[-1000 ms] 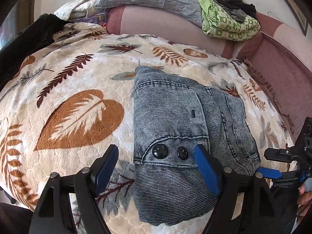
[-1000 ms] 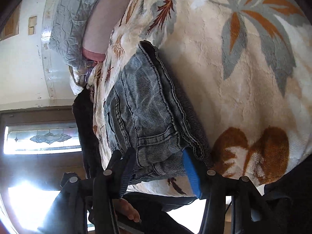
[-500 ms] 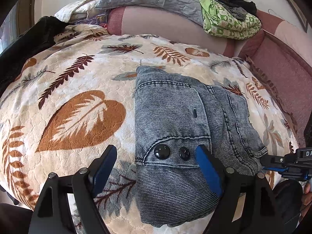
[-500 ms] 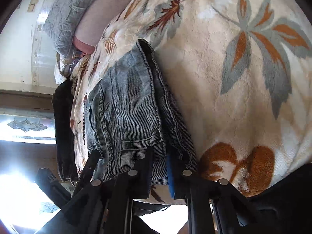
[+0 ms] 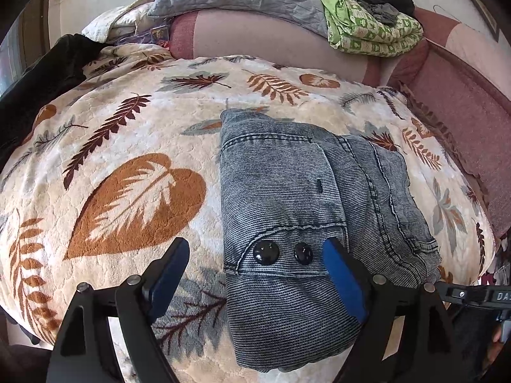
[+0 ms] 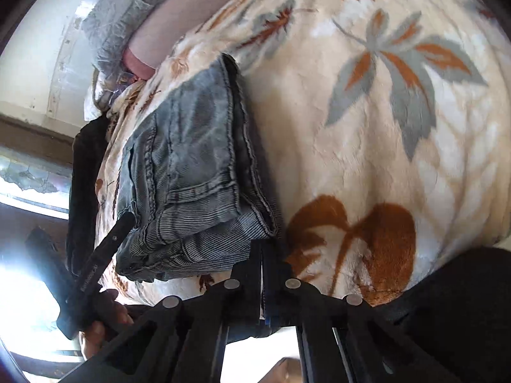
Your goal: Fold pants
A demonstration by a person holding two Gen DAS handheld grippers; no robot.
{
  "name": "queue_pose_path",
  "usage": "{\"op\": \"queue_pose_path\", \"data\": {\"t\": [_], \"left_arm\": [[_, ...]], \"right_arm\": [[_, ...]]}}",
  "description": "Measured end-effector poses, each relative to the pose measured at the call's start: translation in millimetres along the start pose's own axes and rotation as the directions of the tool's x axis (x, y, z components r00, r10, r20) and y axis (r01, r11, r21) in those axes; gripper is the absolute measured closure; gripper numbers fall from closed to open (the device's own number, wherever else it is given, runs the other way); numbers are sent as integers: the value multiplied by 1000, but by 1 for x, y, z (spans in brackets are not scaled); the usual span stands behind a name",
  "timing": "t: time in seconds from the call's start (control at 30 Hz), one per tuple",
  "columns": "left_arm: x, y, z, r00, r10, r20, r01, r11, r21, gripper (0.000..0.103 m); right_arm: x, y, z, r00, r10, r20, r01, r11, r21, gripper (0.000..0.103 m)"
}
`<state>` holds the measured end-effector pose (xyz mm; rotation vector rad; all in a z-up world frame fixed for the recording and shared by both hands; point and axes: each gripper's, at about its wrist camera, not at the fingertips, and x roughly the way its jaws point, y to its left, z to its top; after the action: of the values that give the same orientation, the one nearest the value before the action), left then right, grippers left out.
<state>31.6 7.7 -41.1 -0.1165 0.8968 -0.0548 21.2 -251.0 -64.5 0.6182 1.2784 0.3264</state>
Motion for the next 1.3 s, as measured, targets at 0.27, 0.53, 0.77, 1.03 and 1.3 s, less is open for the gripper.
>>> {"op": "queue_pose_path", "data": {"t": [0.27,0.53,0.77,1.03,1.3], "left_arm": [[2,0,0,1000,9,-2,-9,1000,-5,17],[4,2,-2,1000,-3,4,3,1000,-10,17],[5,2,-3,1000,-7,6,7,1000,-6,15],[-10,3,3,1000,5,16,-5,1000,14,14],[-22,-16,12,996,57,67,-63,993,96,14]], "right_arm": [[-11,11,16,988,155,3,-154,978,140,39],[23,2,25,984,177,11,-175,953,247,47],[8,6,23,994,96,52,-103,983,154,96],[-10,19,-1,996,29,80,-33,998,57,98],[16,-8,-3,998,47,37,-51,991,125,99]]}}
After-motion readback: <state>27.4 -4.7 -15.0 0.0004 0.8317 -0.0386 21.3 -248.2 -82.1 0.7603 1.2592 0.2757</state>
